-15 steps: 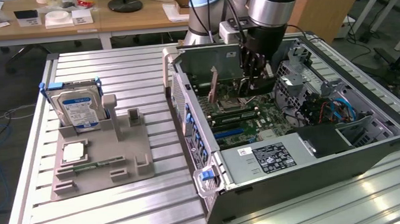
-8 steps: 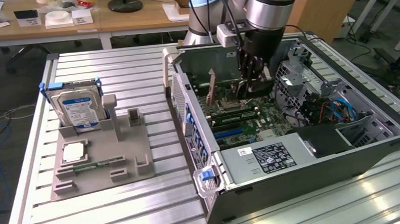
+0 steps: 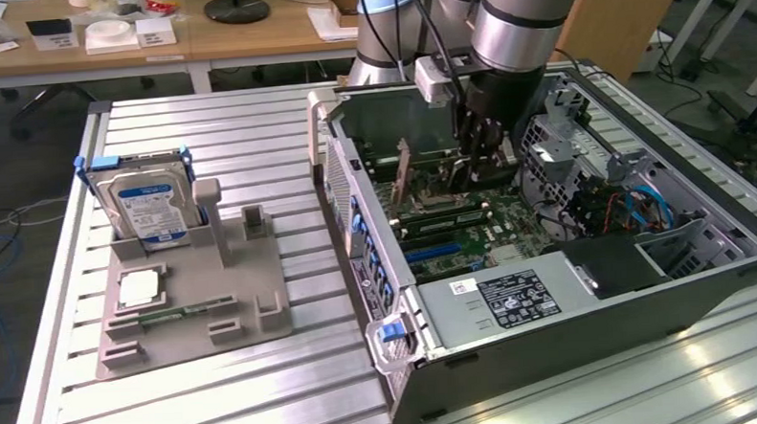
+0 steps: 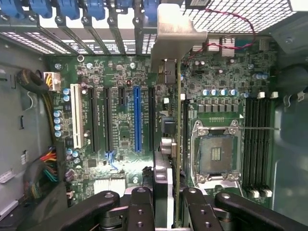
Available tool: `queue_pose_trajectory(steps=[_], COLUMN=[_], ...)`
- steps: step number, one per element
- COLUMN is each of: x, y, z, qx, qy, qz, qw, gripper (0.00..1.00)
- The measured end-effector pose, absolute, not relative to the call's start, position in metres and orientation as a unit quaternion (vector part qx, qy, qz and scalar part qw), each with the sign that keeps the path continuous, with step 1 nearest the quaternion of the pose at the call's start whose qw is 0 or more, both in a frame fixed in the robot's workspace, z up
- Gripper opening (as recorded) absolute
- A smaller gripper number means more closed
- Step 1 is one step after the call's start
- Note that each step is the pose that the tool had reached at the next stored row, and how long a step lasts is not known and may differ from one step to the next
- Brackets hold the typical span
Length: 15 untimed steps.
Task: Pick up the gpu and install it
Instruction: 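Insert the gpu into the slot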
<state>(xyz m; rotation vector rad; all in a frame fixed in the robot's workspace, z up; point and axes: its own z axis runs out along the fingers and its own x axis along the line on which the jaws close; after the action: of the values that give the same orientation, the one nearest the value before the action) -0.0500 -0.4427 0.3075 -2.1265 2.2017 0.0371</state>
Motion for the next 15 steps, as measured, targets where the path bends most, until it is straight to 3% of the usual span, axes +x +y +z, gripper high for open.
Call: queue_pose_trajectory(steps=[15], x=[-0.0543], y=[-0.4527], z=[0.3006], qx=[-0.694], qy=[0.718], qz=[0.012], qw=[0.040], gripper=[0.28])
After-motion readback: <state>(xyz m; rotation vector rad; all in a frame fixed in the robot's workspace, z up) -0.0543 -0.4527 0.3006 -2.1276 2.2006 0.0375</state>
